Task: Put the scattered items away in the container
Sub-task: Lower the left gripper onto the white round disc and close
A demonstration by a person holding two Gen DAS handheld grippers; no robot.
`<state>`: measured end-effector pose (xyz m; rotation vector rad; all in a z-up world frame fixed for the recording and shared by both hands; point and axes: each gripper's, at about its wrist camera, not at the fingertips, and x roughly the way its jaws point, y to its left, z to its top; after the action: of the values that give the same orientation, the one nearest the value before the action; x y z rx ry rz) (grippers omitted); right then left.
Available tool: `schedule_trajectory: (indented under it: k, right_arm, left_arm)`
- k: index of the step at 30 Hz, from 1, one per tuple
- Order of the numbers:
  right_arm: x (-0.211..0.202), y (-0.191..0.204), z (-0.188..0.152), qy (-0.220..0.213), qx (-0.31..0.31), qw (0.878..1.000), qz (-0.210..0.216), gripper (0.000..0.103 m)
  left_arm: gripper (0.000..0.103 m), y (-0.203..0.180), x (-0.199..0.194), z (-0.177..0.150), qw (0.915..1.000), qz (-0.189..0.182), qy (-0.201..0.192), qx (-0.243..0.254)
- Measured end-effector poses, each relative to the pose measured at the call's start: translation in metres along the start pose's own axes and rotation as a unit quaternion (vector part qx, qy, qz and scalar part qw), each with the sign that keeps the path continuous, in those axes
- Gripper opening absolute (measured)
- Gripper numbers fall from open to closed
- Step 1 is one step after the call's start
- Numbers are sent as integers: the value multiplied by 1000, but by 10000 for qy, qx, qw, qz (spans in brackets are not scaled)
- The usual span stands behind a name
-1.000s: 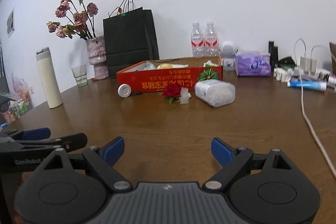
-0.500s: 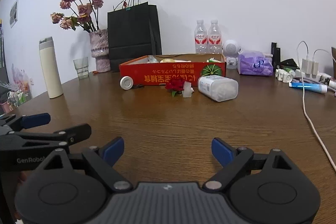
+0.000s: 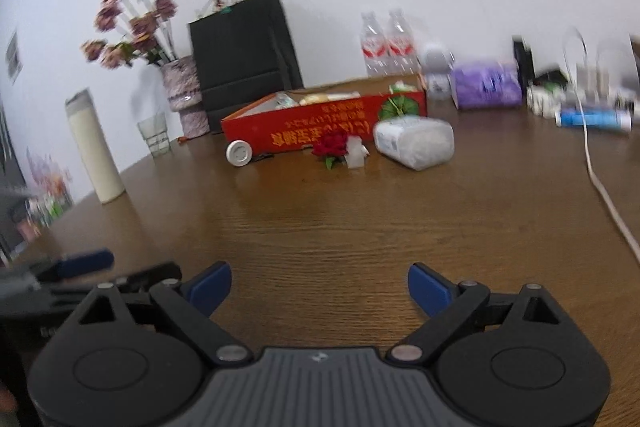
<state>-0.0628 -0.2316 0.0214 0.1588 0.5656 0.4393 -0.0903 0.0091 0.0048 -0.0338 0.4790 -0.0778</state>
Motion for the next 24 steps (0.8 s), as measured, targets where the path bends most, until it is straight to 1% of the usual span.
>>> schedule_trajectory:
  k: [2, 3, 4, 5, 6, 8, 9, 10, 12, 14, 15, 16, 17, 18, 19, 20, 21, 22, 23, 24]
  right_arm:
    - [7, -9, 9, 231, 269, 9993, 144, 95]
    - [10, -13, 15, 282, 404, 9985, 218, 95]
    - [14, -17, 22, 274, 495, 9979, 305, 95]
    - [18, -18, 30, 254, 505, 9976, 402, 94]
    - [25, -17, 39, 239, 433, 9977, 469, 94]
    - [41, -9, 56, 207, 141, 9984, 505, 86]
    - [51, -5, 64, 190, 8, 9984, 529, 84]
    - [60, -1, 71, 184, -80, 9982, 565, 82]
    - [79, 9, 85, 165, -283, 9973, 660, 79]
    - [97, 18, 96, 164, -437, 9965, 688, 74]
    - [107, 22, 102, 183, -495, 9963, 685, 73]
    - [118, 25, 108, 214, -545, 9961, 656, 70]
    - [127, 28, 112, 250, -591, 9960, 618, 67]
    - [136, 30, 116, 280, -624, 9959, 595, 65]
    - [145, 33, 119, 310, -646, 9957, 591, 64]
    - [152, 35, 122, 340, -678, 9954, 586, 62]
    - [159, 38, 124, 373, -711, 9951, 577, 61]
    - [166, 41, 126, 405, -752, 9946, 587, 60]
    - [173, 45, 128, 434, -800, 9940, 613, 59]
    - [180, 48, 130, 444, -833, 9935, 637, 59]
  left_arm:
    - [103, 6, 8, 7, 9991, -82, 399, -116]
    - [103, 12, 13, 14, 9981, -205, 549, -204]
    - [103, 19, 16, 22, 9974, -317, 558, -322]
    - [103, 27, 20, 32, 9974, -344, 457, -432]
    - [103, 34, 26, 45, 9980, -282, 329, -466]
    - [103, 47, 48, 72, 9994, -76, 144, -293]
    - [97, 52, 62, 84, 9997, 24, 100, -208]
    - [93, 59, 79, 95, 9997, 135, 107, -163]
    - [77, 68, 116, 112, 9995, 189, 223, -85]
    - [73, 74, 152, 122, 9993, 115, 326, 109]
    - [71, 74, 169, 125, 9989, 140, 385, 227]
    - [71, 74, 186, 127, 9982, 215, 445, 340]
    - [67, 74, 197, 129, 9977, 253, 476, 412]
    - [61, 75, 206, 130, 9978, 222, 483, 402]
    - [57, 78, 215, 131, 9981, 124, 487, 349]
    - [49, 81, 223, 131, 9984, 30, 504, 272]
    - [36, 84, 229, 132, 9984, 4, 535, 198]
    - [28, 87, 231, 132, 9984, 33, 550, 128]
    - [11, 91, 233, 131, 9984, 49, 555, 27]
    - [10, 95, 233, 131, 9983, 56, 572, -76]
